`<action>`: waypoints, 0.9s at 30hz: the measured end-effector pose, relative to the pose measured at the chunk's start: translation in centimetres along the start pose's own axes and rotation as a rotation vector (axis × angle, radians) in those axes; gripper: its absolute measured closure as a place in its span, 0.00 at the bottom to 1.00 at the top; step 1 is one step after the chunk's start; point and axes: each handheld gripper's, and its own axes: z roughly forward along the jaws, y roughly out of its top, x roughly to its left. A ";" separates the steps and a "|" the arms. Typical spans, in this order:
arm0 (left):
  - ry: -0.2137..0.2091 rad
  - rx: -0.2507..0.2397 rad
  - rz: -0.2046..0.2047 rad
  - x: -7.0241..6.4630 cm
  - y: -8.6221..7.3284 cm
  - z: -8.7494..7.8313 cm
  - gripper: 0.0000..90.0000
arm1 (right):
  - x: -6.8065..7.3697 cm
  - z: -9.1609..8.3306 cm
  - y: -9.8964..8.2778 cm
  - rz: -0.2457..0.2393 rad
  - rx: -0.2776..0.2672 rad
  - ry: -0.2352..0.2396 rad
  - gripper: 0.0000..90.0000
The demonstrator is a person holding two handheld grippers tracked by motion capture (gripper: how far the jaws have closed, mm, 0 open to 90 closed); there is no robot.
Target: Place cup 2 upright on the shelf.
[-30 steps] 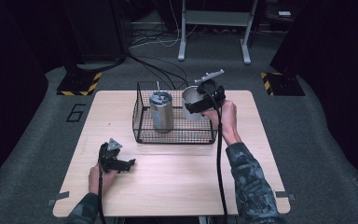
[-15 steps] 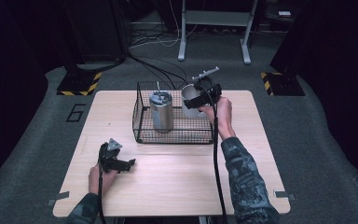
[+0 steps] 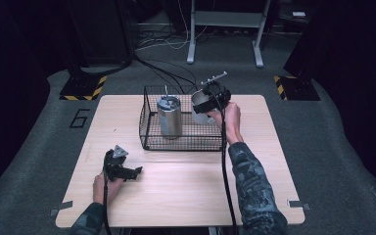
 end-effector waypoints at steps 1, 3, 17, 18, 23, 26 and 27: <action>0.000 0.000 0.000 0.0 0.0 0.0 0.00 | 0.0 0.3 -0.1 0.014 -0.001 0.001 0.07; 0.000 0.000 0.000 0.0 0.0 0.0 0.00 | 0.0 0.6 -0.1 0.021 0.011 0.000 0.07; -0.001 0.000 0.000 0.0 0.0 0.0 0.00 | 0.0 3.1 -0.8 0.041 0.056 -0.006 0.07; -0.001 0.001 0.000 0.0 0.0 0.0 0.00 | 0.1 3.2 -0.9 0.048 0.060 -0.004 0.07; -0.001 0.002 0.000 0.0 0.0 0.0 0.00 | 0.0 3.9 -1.1 0.052 0.074 -0.009 0.07; 0.000 0.001 0.000 0.0 0.0 0.0 0.00 | 0.2 4.6 -1.5 0.047 0.096 -0.014 0.07; 0.000 0.001 0.001 0.0 0.0 0.0 0.00 | 0.2 4.9 -1.6 0.045 0.101 -0.013 0.07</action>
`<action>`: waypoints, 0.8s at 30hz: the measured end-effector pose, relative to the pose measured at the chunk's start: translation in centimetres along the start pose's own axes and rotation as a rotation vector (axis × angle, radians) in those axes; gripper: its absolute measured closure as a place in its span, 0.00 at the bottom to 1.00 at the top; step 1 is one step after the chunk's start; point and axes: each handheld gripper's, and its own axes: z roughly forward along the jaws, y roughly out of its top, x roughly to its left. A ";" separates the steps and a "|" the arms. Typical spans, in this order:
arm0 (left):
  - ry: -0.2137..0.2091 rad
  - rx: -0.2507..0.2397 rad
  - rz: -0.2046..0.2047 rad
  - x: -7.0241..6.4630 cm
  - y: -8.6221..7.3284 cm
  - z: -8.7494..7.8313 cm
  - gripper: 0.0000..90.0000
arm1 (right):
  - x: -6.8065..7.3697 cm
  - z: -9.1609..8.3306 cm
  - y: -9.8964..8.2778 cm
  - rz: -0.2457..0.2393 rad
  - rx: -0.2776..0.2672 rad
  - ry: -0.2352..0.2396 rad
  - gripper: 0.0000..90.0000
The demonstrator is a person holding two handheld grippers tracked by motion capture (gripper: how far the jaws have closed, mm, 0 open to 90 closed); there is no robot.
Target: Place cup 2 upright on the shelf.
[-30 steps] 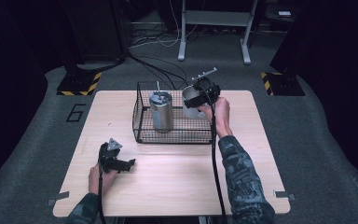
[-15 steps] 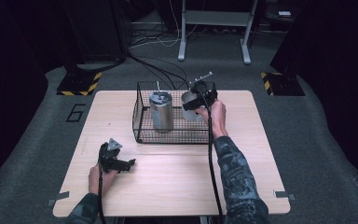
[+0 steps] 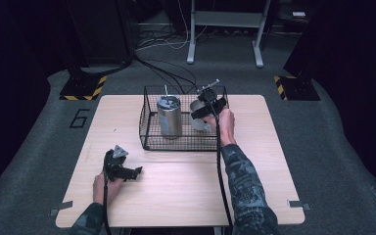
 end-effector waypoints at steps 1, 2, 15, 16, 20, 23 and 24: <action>0.000 0.000 0.000 0.0 0.0 0.0 0.00 | 0.0 0.2 -0.1 0.003 0.005 0.000 0.07; 0.000 0.000 0.000 0.0 0.0 0.0 0.00 | 0.0 0.2 -0.1 0.003 0.005 0.000 0.07; 0.000 -0.001 -0.001 0.0 0.0 0.0 0.00 | 0.3 2.0 -0.8 0.022 0.062 0.010 0.06; -0.001 -0.001 -0.002 0.0 0.0 0.0 0.00 | 0.3 2.1 -0.8 0.030 0.065 0.007 0.06; 0.000 -0.001 -0.002 0.0 0.0 0.0 0.00 | 0.4 2.4 -0.9 0.020 0.076 0.009 0.06; 0.003 -0.001 0.001 0.0 0.0 0.0 0.00 | 0.3 2.5 -0.9 0.039 0.073 0.008 0.06; 0.003 0.000 0.001 0.0 0.0 0.0 0.00 | 0.2 2.5 -0.9 0.044 0.075 0.009 0.06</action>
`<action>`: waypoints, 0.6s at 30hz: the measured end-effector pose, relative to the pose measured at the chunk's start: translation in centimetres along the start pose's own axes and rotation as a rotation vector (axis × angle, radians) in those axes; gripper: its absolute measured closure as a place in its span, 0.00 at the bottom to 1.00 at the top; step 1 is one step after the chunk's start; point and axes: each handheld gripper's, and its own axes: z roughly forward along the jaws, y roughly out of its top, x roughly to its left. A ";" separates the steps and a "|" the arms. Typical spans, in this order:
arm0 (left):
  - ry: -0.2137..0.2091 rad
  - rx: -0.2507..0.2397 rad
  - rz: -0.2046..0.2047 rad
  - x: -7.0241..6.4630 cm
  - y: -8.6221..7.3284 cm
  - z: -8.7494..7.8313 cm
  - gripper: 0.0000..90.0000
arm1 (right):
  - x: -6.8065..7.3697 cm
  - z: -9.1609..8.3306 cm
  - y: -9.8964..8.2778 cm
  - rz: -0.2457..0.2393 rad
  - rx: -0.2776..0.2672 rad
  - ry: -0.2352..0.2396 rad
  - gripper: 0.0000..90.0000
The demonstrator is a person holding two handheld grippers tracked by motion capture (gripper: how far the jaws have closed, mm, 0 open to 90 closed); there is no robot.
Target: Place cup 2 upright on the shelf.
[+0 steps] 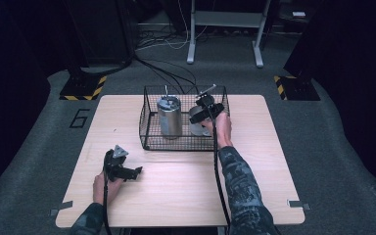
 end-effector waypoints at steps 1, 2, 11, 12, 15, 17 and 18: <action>0.000 0.000 0.000 0.0 0.0 0.0 0.00 | -0.1 0.0 0.0 0.003 -0.002 0.004 0.06; -0.003 0.001 -0.001 0.0 0.0 0.0 0.00 | -0.1 0.0 -0.1 0.010 -0.007 0.001 0.06; -0.003 0.001 -0.001 0.0 0.0 0.0 0.00 | -0.3 -1.8 0.1 -0.002 -0.073 0.006 0.06; -0.003 0.001 -0.001 0.0 0.0 0.0 0.00 | -0.3 -2.0 0.2 -0.011 -0.082 0.006 0.05; -0.001 0.001 0.001 0.0 0.0 0.0 0.00 | -0.2 -2.5 0.2 -0.011 -0.092 0.007 0.04; -0.001 0.001 0.000 0.0 0.0 0.0 0.00 | 0.0 -3.7 0.1 -0.023 -0.117 0.025 0.03; -0.001 0.001 0.000 0.0 0.0 0.0 0.00 | 0.1 -3.9 0.0 -0.023 -0.132 0.035 0.03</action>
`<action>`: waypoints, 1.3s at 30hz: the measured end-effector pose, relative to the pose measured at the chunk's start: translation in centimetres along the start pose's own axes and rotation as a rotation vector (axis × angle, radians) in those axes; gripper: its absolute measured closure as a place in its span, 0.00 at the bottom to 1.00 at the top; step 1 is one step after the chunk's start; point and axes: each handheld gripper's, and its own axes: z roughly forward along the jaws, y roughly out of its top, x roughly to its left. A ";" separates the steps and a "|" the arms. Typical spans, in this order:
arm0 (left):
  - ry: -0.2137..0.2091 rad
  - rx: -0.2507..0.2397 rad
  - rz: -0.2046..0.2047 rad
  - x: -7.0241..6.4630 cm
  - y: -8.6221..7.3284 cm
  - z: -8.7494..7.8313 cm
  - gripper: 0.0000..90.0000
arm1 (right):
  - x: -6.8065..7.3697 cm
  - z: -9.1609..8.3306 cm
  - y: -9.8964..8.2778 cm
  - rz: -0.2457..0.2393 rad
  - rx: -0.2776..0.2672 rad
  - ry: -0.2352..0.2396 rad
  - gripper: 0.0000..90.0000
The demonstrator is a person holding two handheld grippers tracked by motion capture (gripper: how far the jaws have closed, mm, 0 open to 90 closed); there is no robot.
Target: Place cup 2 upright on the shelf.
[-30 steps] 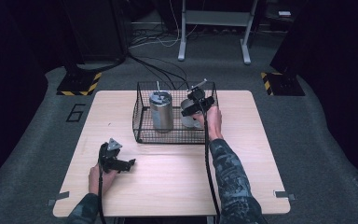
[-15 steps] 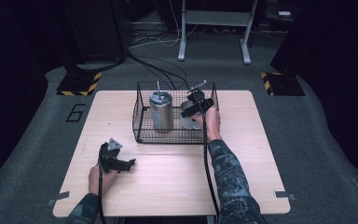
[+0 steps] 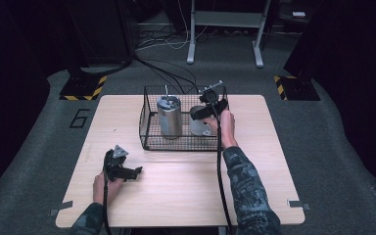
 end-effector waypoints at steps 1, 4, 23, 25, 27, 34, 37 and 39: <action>0.001 0.000 0.002 0.0 0.0 0.0 0.00 | 0.1 -0.5 0.0 -0.004 -0.011 0.007 0.03; 0.001 0.000 0.002 0.0 0.0 0.0 0.00 | 0.4 -1.3 0.1 -0.015 -0.026 0.024 0.02; 0.003 0.000 0.009 0.0 0.0 0.0 0.00 | 2.5 -10.2 -3.0 -0.137 -0.151 0.065 0.00; 0.003 0.000 0.010 0.1 0.0 0.0 0.00 | 2.5 -11.2 -4.4 -0.141 -0.151 0.061 0.00; 0.001 -0.001 0.002 0.0 0.0 0.0 0.00 | 2.4 -11.7 -5.3 -0.139 -0.160 0.054 0.00; 0.004 0.000 0.005 0.0 0.0 0.0 0.00 | 1.9 -12.9 -8.3 -0.126 -0.187 0.045 0.00; 0.002 -0.001 0.000 0.0 0.0 0.0 0.00 | 1.2 -13.5 -10.7 -0.104 -0.195 0.030 0.00; 0.001 -0.001 -0.004 0.0 0.0 0.0 0.00 | 0.8 -13.7 -11.9 -0.088 -0.188 0.016 0.00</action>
